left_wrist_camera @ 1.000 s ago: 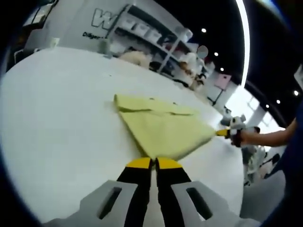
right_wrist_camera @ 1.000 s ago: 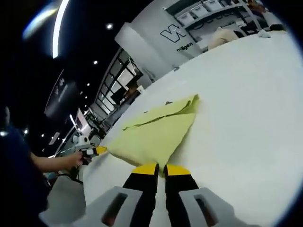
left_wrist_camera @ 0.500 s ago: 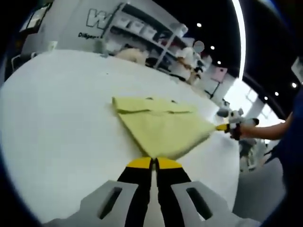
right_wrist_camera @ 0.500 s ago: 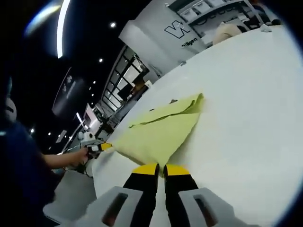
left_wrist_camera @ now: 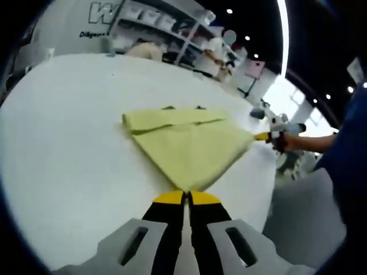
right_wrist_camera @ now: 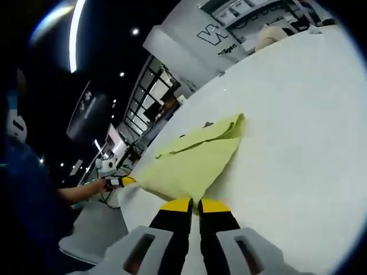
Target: Fold the garment on the visible template until the final outline fits inside the template.
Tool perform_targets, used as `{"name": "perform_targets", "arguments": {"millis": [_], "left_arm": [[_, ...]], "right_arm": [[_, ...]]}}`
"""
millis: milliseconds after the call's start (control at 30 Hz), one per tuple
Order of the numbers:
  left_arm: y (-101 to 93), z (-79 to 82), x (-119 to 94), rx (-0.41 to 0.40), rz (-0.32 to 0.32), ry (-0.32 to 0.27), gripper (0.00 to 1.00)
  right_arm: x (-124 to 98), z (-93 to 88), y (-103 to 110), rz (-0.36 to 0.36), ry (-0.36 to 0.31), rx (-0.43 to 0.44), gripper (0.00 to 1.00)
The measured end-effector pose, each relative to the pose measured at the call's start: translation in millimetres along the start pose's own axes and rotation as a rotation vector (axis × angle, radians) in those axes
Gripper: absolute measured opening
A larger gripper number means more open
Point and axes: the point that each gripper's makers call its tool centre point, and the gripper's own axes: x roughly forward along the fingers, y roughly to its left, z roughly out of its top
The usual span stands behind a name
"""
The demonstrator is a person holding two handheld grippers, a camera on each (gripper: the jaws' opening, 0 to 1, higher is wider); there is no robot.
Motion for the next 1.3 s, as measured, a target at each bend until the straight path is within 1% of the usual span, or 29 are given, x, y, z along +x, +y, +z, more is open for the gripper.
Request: {"name": "perform_targets", "arguments": {"millis": [67,133,233,333,367,400,467,500,567,667,733,767,833,900,933,1000,1067,1100,1133,1167,1200,1233,1267,1300], "left_arm": [[-1.5,-1.9,-5.3,-0.005,-0.004,0.005,0.00],[-4.2,-5.2,-10.0,0.013,-0.008,0.016,0.00],[-12.9,-12.1,-17.5,0.028,-0.012,0.035,0.02],[-20.3,-18.0,-24.5,0.045,-0.018,0.058,0.03],[-23.8,-19.8,-27.6,0.051,-0.019,0.067,0.06],[-28.2,-26.8,-31.4,0.059,-0.028,0.092,0.08],[-34.1,-33.1,-36.1,0.068,-0.031,0.123,0.13],[-35.5,-34.4,-37.0,0.074,-0.032,0.129,0.15],[-41.6,-42.4,-40.7,0.087,-0.039,0.161,0.17],[-43.4,-45.0,-43.4,0.089,-0.044,0.171,0.19],[-45.0,-46.5,-45.2,0.090,-0.047,0.175,0.20],[-50.8,-49.6,-47.5,0.092,-0.054,0.180,0.20],[-59.2,-53.6,-50.8,0.088,-0.067,0.185,0.19],[-59.0,-56.9,-52.2,0.088,-0.070,0.190,0.19],[-63.4,-58.5,-54.4,0.089,-0.073,0.185,0.19],[-60.9,-54.8,-55.0,0.084,-0.063,0.166,0.18],[-62.1,-49.4,-55.9,0.067,-0.064,0.134,0.18],[-60.9,-42.1,-56.0,0.039,-0.061,0.095,0.18],[-59.2,-39.0,-56.2,0.034,-0.058,0.084,0.17],[-56.2,-26.9,-55.5,0.029,-0.058,0.031,0.17],[-54.2,-15.9,-53.9,0.026,-0.063,-0.003,0.17],[-51.0,-6.2,-50.3,0.021,-0.068,-0.025,0.16],[-46.7,-1.3,-47.4,0.020,-0.072,-0.037,0.15],[-43.9,2.3,-43.6,0.019,-0.072,-0.040,0.14]], "right_arm": [[-2.4,-5.7,6.0,0.010,0.008,-0.003,0.00],[-5.3,-12.2,11.1,0.018,0.017,-0.013,0.02],[-10.6,-20.0,16.9,0.028,0.022,-0.011,0.10],[-16.8,-27.5,25.6,0.037,0.020,-0.003,0.10],[-19.3,-30.4,29.4,0.040,0.018,0.001,0.10],[-23.3,-35.3,33.5,0.043,0.018,0.010,0.11],[-27.6,-40.4,36.0,0.043,0.020,0.016,0.14],[-29.0,-41.3,35.0,0.043,0.020,0.017,0.15],[-36.1,-47.0,35.3,0.044,0.022,0.026,0.15],[-39.8,-49.4,35.4,0.043,0.024,0.028,0.16],[-42.3,-51.0,35.4,0.043,0.025,0.028,0.14],[-45.0,-52.9,35.9,0.041,0.027,0.027,0.13],[-50.1,-55.3,35.9,0.038,0.028,0.024,0.14],[-52.5,-56.4,37.3,0.038,0.029,0.021,0.15],[-53.8,-58.2,38.1,0.040,0.035,0.018,0.15],[-54.4,-60.1,37.5,0.037,0.049,0.012,0.13],[-55.6,-57.3,36.6,0.028,0.042,-0.028,0.13],[-55.0,-50.0,37.5,0.023,0.017,-0.033,0.13],[-54.5,-45.0,36.5,0.023,0.000,-0.024,0.13],[-52.8,-35.0,35.6,0.027,-0.027,-0.019,0.13],[-50.5,-24.9,33.7,0.030,-0.047,-0.029,0.12],[-48.6,-21.6,34.1,0.030,-0.051,-0.033,0.12],[-46.7,-18.2,34.5,0.030,-0.054,-0.038,0.12],[-41.0,-10.9,32.2,0.030,-0.061,-0.041,0.12]]}}
